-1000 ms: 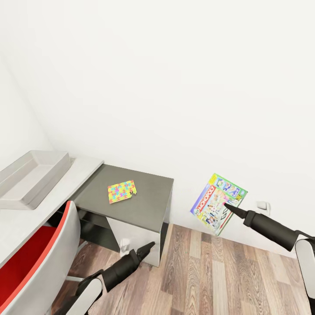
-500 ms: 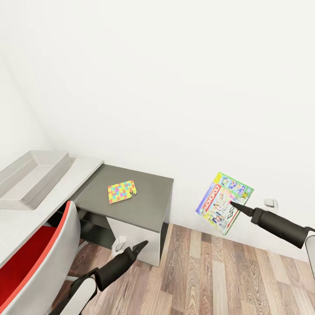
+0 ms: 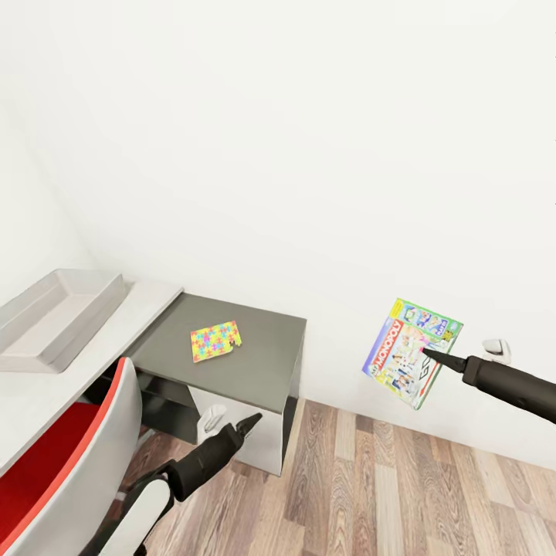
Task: Put all the toys in the child's room - the three board games (two on the bed and one on the table), the two jigsaw puzzles on the table, and the tennis ball on the table - inside the toy box on the table in the child's room.
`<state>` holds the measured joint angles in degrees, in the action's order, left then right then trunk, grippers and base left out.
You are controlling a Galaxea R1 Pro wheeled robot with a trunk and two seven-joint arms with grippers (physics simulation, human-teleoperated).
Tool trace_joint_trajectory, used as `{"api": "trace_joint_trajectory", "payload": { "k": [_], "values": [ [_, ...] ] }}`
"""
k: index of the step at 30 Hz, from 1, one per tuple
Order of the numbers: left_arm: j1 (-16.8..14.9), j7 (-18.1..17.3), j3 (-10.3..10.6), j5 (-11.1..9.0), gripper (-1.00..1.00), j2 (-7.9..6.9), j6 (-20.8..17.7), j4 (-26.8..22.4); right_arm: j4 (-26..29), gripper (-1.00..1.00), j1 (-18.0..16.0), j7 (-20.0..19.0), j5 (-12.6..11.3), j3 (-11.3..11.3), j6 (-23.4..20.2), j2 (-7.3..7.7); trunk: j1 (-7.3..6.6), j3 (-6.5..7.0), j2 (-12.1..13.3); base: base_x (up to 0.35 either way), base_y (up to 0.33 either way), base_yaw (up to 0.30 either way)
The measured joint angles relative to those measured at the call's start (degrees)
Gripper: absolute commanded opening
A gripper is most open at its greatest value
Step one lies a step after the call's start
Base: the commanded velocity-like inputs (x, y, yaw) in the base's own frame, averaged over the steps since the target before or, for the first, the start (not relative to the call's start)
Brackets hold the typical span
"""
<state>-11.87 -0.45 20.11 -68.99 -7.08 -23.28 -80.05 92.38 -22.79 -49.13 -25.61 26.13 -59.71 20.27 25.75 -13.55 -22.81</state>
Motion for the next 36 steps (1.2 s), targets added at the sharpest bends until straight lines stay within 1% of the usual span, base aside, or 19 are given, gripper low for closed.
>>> {"api": "trace_joint_trajectory", "payload": {
  "k": [1,4,6,8,9,10,11,12,16,19,21,22,23,26,28,30,33,36],
  "values": [
    [0.0,0.1,0.0,0.0,1.0,0.01,0.0,-0.1,0.0,-1.0,0.0,0.0,0.0,0.0,0.0,0.01,0.0,0.09,0.0,0.0,0.0,0.0],
    [-1.4,3.2,-0.1,0.0,1.0,0.51,-0.8,-1.1,0.0,-1.0,0.0,0.0,0.0,0.0,0.0,0.18,0.0,0.36,0.0,0.0,0.0,0.0],
    [-3.3,6.7,-0.5,-0.5,1.0,0.99,-3.4,-3.0,0.0,-1.0,-0.1,0.0,0.0,0.1,0.0,0.41,0.0,0.55,0.0,0.0,0.0,0.002],
    [-4.6,7.8,-0.6,-0.6,1.0,1.08,-4.1,-3.9,0.0,-1.0,-0.1,0.0,0.0,0.3,0.0,0.47,0.0,0.74,0.0,0.0,0.0,0.011],
    [-9.4,11.1,-0.6,-2.6,1.0,1.31,-7.6,-4.9,0.0,-1.0,-0.1,0.0,-0.1,1.2,0.0,0.54,-0.01,0.75,0.0,0.0,0.0,0.012],
    [-12.7,11.5,-0.6,-3.2,1.0,1.38,-8.3,-5.0,0.0,-1.0,0.0,0.0,-0.1,1.6,0.0,0.54,0.01,0.81,0.0,0.0,0.0,0.111],
    [-14.7,12.3,-0.8,-4.1,1.0,1.29,-9.5,-5.6,0.0,-1.0,-0.1,-0.1,0.0,2.3,0.1,0.55,0.0,0.82,0.0,0.0,0.0,0.146],
    [-15.3,12.6,-0.9,-4.3,1.0,1.21,-9.8,-5.7,0.0,-1.0,-0.1,-0.1,-0.2,2.4,0.0,0.54,0.0,0.82,0.0,0.0,0.0,0.174],
    [-16.4,15.2,-1.5,-4.8,1.0,0.96,-10.5,-6.0,0.0,-1.0,-0.1,-0.1,-0.2,2.8,0.0,0.49,0.0,0.85,0.0,0.0,0.0,0.221],
    [-16.8,18.0,-2.7,-5.2,1.0,0.87,-11.2,-6.1,0.0,-1.0,-0.1,-0.1,-0.2,2.9,0.0,0.57,0.0,0.85,0.0,0.0,0.0,0.259],
    [-17.0,19.6,-3.9,-5.9,1.0,0.84,-12.2,-6.1,0.0,-1.0,-0.2,-0.1,-0.1,3.0,0.0,0.71,0.0,0.86,0.0,0.0,0.0,0.271],
    [-17.0,19.6,-3.9,-6.0,1.0,0.84,-12.2,-6.1,0.0,-1.0,-0.2,-0.1,-0.1,3.0,0.0,0.71,0.0,0.86,0.0,0.0,0.0,0.278],
    [-17.0,20.6,-5.7,-7.1,1.0,0.78,-13.4,-6.4,0.0,-1.0,-0.1,-0.1,-0.1,3.0,0.0,0.92,0.0,0.86,0.0,0.0,0.0,0.28],
    [-16.5,21.2,-9.5,-9.4,1.0,0.65,-15.5,-7.8,0.0,-1.0,-0.1,-0.1,-0.1,3.0,0.0,1.2,0.0,0.86,0.0,0.0,0.0,0.284],
    [-15.9,21.4,-11.9,-10.5,1.0,0.54,-17.0,-9.1,0.0,-1.0,-0.1,-0.1,-0.1,3.1,0.0,1.51,0.0,0.86,0.0,0.0,0.0,0.287],
    [-15.4,21.6,-13.9,-11.2,1.0,0.46,-18.6,-10.0,0.0,-1.0,-0.1,-0.1,-0.1,3.1,0.0,2.04,0.0,0.86,0.0,0.0,0.0,0.288],
    [-15.2,21.8,-15.8,-11.9,1.0,0.46,-20.3,-11.0,0.0,-1.0,0.0,-0.1,-0.2,3.2,0.0,3.12,0.0,0.86,0.0,0.0,0.0,0.289],
    [-15.0,21.9,-16.7,-12.2,1.0,0.47,-21.2,-11.4,0.0,-1.0,0.0,-0.1,-0.3,3.3,0.0,3.8,0.0,0.86,0.0,0.0,0.0,0.29]
  ]
}}
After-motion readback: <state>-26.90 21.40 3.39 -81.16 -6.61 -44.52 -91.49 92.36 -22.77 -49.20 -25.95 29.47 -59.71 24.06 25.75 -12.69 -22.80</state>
